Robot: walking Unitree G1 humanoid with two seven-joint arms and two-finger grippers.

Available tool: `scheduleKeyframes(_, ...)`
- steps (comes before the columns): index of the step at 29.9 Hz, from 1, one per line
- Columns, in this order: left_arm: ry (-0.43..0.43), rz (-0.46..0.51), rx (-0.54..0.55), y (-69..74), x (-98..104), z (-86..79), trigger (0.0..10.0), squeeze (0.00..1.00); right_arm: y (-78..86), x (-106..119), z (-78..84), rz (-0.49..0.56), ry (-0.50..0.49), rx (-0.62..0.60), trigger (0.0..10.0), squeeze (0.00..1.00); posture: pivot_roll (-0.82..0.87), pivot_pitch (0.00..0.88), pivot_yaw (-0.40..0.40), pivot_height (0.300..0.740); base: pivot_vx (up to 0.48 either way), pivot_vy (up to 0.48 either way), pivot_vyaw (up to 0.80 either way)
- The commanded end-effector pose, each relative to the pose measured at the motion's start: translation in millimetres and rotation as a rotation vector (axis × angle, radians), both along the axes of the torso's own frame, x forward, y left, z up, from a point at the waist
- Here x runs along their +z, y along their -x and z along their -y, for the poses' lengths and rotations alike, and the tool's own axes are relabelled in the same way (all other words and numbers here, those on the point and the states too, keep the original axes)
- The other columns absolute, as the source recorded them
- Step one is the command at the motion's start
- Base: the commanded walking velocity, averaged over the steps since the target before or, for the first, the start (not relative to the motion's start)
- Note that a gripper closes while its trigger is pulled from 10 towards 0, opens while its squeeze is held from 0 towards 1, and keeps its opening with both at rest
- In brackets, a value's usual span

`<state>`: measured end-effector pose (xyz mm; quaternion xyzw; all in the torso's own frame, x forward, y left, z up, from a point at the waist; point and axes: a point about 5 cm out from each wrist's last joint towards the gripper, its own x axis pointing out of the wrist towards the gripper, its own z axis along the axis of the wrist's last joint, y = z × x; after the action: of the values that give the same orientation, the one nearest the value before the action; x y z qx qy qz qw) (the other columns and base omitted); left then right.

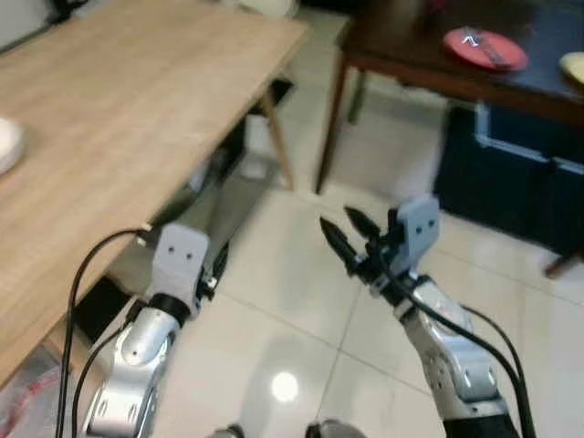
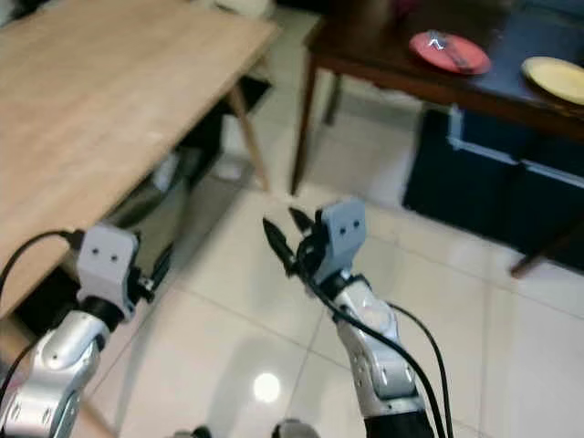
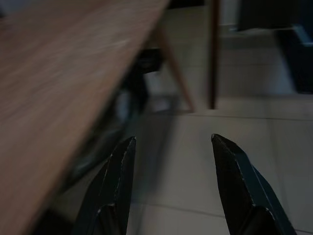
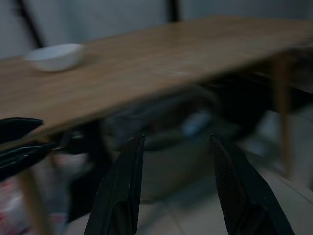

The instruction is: Setting the table

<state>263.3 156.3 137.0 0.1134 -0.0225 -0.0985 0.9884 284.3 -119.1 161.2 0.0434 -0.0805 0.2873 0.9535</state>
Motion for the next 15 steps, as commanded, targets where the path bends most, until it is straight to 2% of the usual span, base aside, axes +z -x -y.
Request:
scheduleKeyframes(1,-0.003,-0.023,0.002,2.0,-5.8,-0.3,10.0,0.0,2.9,-1.5,-0.2,-0.013,-0.001,0.023,10.0,0.0,-0.09,0.047,0.011,0.74,0.0,0.0,0.8)
scheduleKeyframes(15,-0.011,-0.025,0.024,0.4,-6.1,-2.9,10.0,0.0,2.1,3.2,-1.8,-0.008,-0.022,0.054,10.0,0.0,-0.09,0.047,0.011,0.74,0.0,0.0,0.8)
